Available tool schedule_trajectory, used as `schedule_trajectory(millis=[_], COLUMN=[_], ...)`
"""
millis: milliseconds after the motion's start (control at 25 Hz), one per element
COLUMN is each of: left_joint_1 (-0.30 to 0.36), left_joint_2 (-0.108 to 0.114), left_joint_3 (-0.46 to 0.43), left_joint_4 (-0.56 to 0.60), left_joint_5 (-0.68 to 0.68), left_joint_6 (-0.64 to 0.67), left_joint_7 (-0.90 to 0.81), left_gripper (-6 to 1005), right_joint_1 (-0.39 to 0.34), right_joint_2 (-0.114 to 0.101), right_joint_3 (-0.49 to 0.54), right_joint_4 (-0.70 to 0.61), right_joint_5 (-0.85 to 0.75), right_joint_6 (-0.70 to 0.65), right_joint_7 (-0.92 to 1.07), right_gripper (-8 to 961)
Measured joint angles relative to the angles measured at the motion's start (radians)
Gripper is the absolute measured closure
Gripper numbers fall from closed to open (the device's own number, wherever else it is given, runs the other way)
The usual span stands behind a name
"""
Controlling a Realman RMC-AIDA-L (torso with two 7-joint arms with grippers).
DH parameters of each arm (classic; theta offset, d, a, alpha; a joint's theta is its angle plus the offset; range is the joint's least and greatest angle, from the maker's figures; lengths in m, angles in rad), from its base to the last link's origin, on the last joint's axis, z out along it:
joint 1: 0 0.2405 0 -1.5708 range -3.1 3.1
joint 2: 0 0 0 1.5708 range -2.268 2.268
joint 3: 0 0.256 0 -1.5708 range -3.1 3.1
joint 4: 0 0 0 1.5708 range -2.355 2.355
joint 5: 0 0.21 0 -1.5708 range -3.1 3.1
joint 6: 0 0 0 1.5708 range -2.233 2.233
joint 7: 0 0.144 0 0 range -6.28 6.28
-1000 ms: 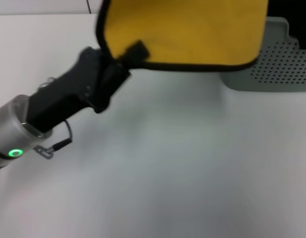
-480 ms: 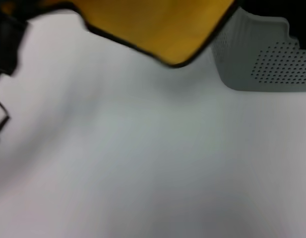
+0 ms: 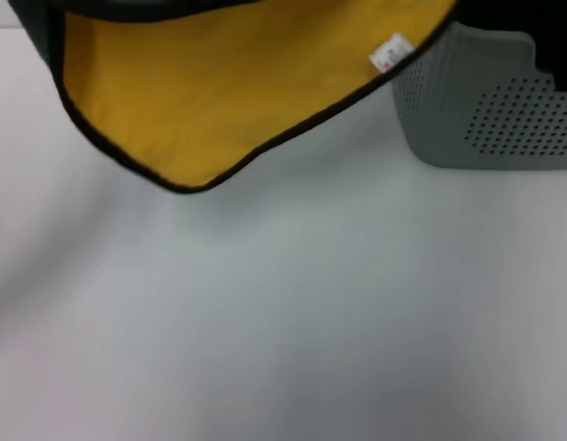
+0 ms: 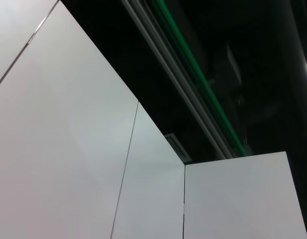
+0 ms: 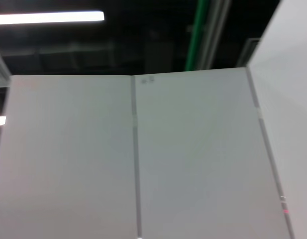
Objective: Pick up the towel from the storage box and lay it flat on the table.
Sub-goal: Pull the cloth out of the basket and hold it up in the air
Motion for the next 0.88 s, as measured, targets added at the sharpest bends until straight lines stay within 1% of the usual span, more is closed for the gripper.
schedule_trajectory(millis=[160,280,520,600,720,880], left_joint_1=[-0.004,-0.004,-0.005,-0.003,-0.001,0.007], left_joint_2=[-0.003,-0.004,0.0,0.0,0.0,0.0], left_joint_3=[0.004,0.002,0.007,0.006,0.009,0.004], left_joint_4=[0.01,0.019,0.035,0.038,0.042,0.046], left_joint_5=[0.0,0.0,0.006,0.007,0.02,0.015], left_joint_6=[0.0,0.0,0.0,0.0,0.0,0.0], left_joint_7=[-0.009,-0.01,-0.013,-0.013,-0.013,-0.012], left_gripper=[993,993,992,992,992,992], right_joint_1=[0.008,0.009,0.022,0.022,0.023,0.02], right_joint_2=[0.001,0.002,0.004,0.004,0.004,0.005], right_joint_3=[-0.026,-0.072,-0.224,-0.259,-0.28,-0.279], right_joint_4=[0.097,0.123,0.126,0.124,0.121,0.104], right_joint_5=[0.008,0.01,0.037,0.057,0.067,0.067], right_joint_6=[0.033,0.055,0.075,0.082,0.087,0.091], right_joint_7=[-0.058,-0.076,-0.109,-0.132,-0.168,-0.218], right_gripper=[883,882,880,880,879,877])
